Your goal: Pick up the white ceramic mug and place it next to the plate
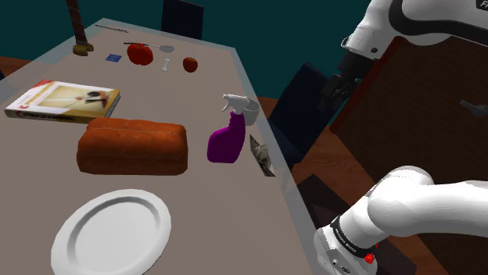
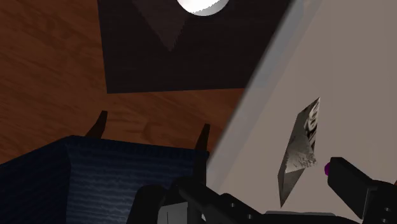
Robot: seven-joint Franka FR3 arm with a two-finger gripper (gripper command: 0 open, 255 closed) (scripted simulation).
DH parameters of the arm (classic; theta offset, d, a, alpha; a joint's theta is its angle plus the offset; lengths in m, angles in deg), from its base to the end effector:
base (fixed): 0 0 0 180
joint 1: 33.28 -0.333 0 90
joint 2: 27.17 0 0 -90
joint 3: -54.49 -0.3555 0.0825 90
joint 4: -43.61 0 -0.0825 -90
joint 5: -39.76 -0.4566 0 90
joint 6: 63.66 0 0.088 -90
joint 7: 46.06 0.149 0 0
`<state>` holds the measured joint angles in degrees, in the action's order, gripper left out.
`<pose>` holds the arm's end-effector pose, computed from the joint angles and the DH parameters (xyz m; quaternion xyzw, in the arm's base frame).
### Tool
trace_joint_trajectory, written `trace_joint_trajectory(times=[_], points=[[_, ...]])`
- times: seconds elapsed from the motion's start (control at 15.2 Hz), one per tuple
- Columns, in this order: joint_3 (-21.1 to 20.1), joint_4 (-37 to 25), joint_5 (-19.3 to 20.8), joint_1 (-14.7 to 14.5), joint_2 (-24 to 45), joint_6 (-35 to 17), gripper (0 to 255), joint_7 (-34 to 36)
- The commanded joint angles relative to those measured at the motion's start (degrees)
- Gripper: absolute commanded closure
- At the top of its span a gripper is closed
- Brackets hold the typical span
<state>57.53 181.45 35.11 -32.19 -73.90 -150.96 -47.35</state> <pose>0.3336 -0.0147 0.5564 -0.9975 0.0152 0.0312 0.0611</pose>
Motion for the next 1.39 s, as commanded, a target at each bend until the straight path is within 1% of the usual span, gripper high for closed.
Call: trace_joint_trajectory(times=[0.0, 0.33, 0.66, 0.99, 1.32], points=[[0.0, 0.0, 0.0, 0.0, 0.0, 0.0, 0, 0.0], [-2.8, -2.3, -0.3, -0.6, 10.2, -7.9, 0, 2.6], [-5.2, -6.6, 0.2, -0.9, 21.1, -14.3, 0, 5.3], [-7.3, -12.8, 1.8, -0.9, 32.5, -19.1, 0, 8.5], [-8.7, -20.9, 4.4, -1.2, 44.0, -22.0, 0, 12.0]])
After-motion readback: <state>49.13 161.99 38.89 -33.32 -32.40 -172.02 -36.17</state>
